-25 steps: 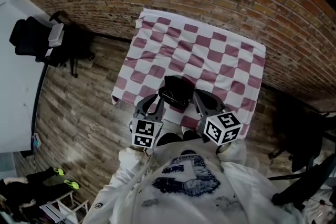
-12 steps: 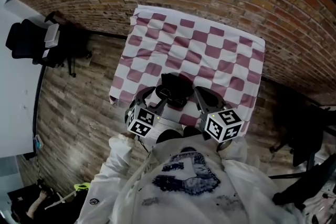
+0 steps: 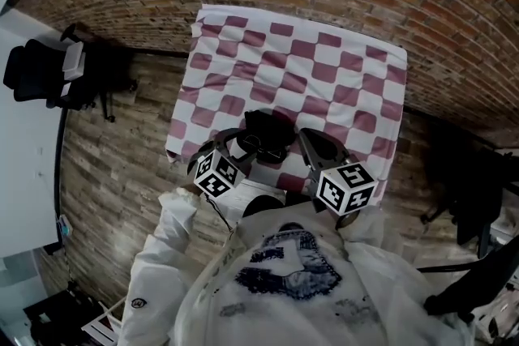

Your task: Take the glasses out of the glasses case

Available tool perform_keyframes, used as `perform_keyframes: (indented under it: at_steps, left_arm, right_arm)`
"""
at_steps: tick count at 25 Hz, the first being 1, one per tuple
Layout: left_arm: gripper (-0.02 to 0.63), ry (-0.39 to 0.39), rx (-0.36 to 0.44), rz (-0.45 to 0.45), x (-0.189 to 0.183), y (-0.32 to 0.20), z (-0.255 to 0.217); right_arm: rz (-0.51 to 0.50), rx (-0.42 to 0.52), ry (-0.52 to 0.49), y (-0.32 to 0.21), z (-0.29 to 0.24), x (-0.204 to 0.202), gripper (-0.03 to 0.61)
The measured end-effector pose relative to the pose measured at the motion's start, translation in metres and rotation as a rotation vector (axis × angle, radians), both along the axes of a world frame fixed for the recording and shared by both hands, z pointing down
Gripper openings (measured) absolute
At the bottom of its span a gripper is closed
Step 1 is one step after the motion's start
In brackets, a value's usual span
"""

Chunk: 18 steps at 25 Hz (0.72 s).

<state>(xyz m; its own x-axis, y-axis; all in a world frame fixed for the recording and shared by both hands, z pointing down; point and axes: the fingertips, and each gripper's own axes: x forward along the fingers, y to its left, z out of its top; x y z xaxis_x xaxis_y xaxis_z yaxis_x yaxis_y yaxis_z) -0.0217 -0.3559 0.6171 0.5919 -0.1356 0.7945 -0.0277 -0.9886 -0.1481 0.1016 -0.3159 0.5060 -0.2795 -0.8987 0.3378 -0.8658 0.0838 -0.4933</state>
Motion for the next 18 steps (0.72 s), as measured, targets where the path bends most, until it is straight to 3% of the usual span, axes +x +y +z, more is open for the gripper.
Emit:
perform_keyframes:
  at_steps: [9, 18]
  left_arm:
    - [0.236, -0.175, 0.020, 0.322, 0.010, 0.011, 0.046]
    - [0.192, -0.318, 0.044, 0.514, 0.011, 0.021, 0.070]
  right_arm:
    - [0.030, -0.020, -0.014, 0.004, 0.010, 0.008, 0.014]
    - [0.040, -0.032, -0.032, 0.010, 0.015, 0.010, 0.014]
